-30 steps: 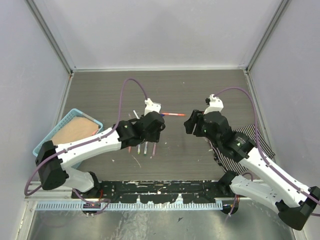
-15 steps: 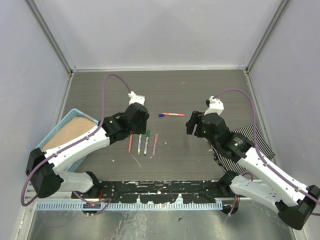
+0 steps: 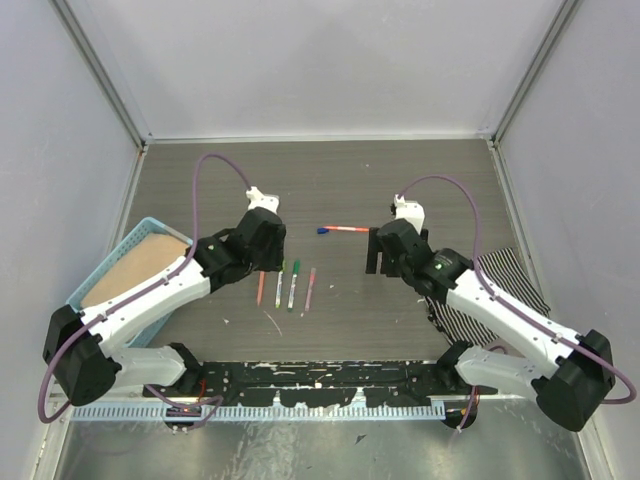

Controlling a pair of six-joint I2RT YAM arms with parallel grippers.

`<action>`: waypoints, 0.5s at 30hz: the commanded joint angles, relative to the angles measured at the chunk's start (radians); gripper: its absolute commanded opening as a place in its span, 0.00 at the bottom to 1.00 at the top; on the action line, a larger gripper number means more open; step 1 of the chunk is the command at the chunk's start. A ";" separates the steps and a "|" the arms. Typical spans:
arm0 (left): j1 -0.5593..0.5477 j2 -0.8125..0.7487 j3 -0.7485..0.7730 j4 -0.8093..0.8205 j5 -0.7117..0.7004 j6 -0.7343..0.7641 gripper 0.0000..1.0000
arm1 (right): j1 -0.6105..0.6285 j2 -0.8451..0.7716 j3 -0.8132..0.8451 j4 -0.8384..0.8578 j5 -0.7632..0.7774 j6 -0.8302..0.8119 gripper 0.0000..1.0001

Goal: Insert the pens into the pen caps
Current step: Pick up the pen from the center of the board.

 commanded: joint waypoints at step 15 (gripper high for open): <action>0.011 -0.043 -0.065 0.042 0.071 0.022 0.51 | -0.113 0.370 0.198 0.208 -0.290 -0.482 0.81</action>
